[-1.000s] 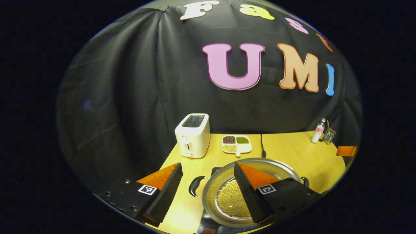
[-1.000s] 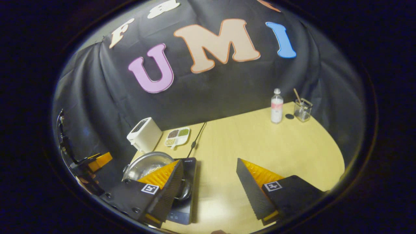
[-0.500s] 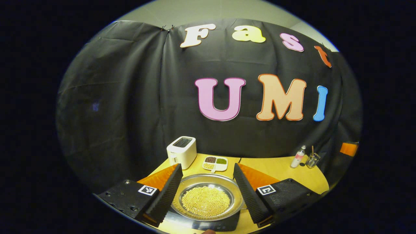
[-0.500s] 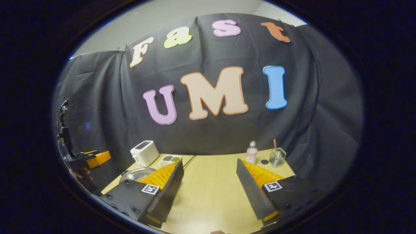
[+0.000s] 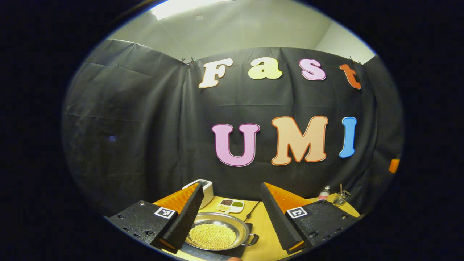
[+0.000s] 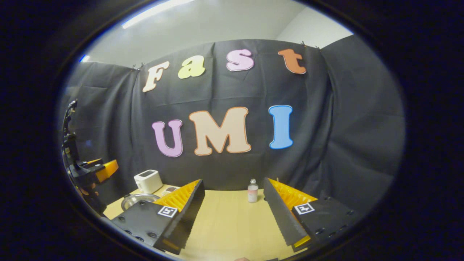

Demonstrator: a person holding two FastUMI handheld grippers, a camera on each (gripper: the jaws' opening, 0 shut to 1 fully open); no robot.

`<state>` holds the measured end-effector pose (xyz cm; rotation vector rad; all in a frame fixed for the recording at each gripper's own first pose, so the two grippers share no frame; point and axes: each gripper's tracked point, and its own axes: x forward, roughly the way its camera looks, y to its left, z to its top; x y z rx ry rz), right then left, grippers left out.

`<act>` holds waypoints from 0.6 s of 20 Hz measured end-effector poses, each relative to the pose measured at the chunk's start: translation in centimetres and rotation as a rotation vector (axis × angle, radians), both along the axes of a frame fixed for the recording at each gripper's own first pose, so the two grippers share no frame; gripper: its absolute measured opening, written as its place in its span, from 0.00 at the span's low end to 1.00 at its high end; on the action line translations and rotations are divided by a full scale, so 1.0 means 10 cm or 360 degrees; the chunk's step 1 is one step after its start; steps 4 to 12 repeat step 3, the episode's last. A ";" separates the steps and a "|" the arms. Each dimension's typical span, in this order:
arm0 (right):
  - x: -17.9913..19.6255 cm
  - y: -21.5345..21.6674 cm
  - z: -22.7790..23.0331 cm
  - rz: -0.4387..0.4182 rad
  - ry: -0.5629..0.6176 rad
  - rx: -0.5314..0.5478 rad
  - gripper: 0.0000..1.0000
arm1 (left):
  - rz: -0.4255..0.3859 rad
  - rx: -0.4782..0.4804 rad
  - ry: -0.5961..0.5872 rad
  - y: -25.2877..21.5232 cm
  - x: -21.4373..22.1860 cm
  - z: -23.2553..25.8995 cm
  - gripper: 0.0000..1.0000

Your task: First push the handle of the pot to place it horizontally, then grasp the pot with both hands and set it on the induction cooktop.

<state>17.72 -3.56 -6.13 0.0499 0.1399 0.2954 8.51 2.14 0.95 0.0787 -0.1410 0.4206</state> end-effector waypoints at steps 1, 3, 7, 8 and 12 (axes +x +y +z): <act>-0.07 -0.01 -0.02 -0.0004 -0.0004 -0.0009 0.93 | -0.0025 -0.0014 -0.0015 -0.06 0.01 -0.01 0.96; -0.15 -0.07 -0.07 -0.0017 -0.0009 -0.0016 0.94 | -0.0091 -0.0059 -0.0023 -0.20 0.02 -0.08 0.95; -0.15 -0.07 -0.07 -0.0017 -0.0009 -0.0016 0.94 | -0.0091 -0.0059 -0.0023 -0.20 0.02 -0.08 0.95; -0.15 -0.07 -0.07 -0.0017 -0.0009 -0.0016 0.94 | -0.0091 -0.0059 -0.0023 -0.20 0.02 -0.08 0.95; -0.15 -0.07 -0.07 -0.0017 -0.0009 -0.0016 0.94 | -0.0091 -0.0059 -0.0023 -0.20 0.02 -0.08 0.95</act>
